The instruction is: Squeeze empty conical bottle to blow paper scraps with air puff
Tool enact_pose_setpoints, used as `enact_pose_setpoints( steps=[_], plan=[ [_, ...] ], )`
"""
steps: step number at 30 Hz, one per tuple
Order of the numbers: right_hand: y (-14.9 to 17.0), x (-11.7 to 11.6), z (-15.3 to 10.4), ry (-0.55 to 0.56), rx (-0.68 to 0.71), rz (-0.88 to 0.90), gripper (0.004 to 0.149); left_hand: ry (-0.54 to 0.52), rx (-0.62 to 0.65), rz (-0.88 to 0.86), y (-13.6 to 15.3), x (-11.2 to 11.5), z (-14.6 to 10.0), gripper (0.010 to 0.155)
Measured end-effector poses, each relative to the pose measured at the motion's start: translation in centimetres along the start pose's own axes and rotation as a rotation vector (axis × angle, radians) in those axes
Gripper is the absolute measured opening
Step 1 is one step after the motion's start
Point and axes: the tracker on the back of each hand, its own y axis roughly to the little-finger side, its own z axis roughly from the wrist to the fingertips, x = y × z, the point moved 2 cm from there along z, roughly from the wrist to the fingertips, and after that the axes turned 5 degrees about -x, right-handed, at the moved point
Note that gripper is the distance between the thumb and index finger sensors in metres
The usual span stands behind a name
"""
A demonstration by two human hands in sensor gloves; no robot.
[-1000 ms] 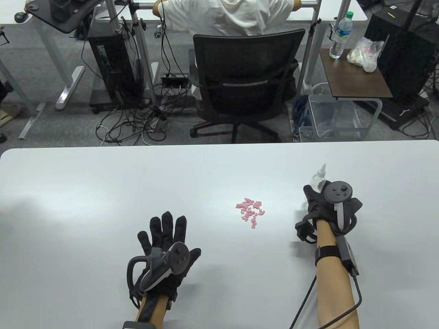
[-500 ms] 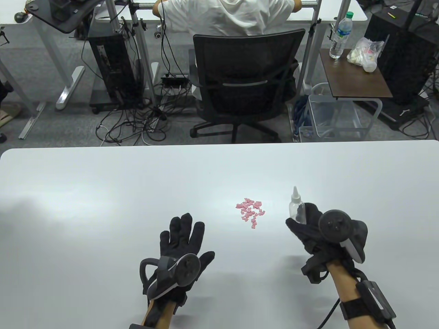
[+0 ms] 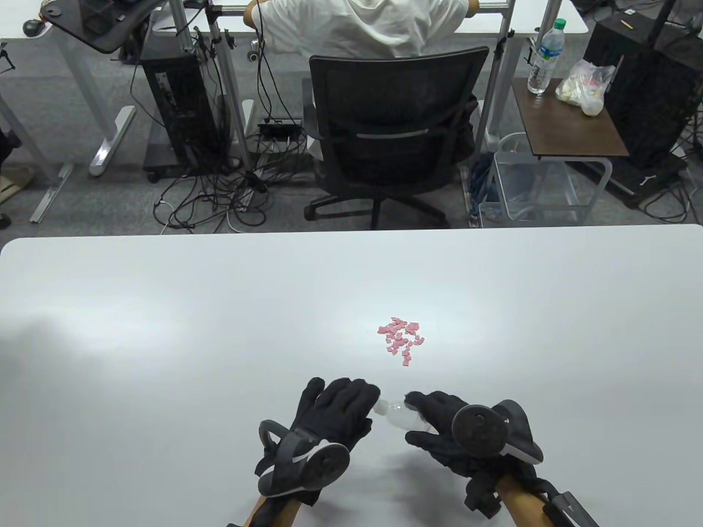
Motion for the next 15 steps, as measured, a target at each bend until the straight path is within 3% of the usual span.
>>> enact_pose_setpoints(
  steps=[2, 6, 10, 15],
  plan=[
    [0.2, -0.3, -0.3, -0.027, 0.023, 0.002, 0.068, -0.028, 0.014, 0.023, -0.4, -0.3, 0.1, 0.047],
    [1.2, -0.3, -0.4, -0.093, 0.043, 0.111, 0.068, -0.019, 0.035, -0.008, -0.7, -0.5, 0.0, 0.048],
    [2.0, -0.2, -0.2, -0.150, 0.072, 0.239, 0.068, -0.086, 0.072, 0.013, -1.1, -1.2, -0.2, 0.050],
    [1.3, 0.1, -0.5, -0.085, 0.112, 0.082, 0.068, -0.036, 0.132, 0.087, -2.0, -1.3, -0.2, 0.046]
  ],
)
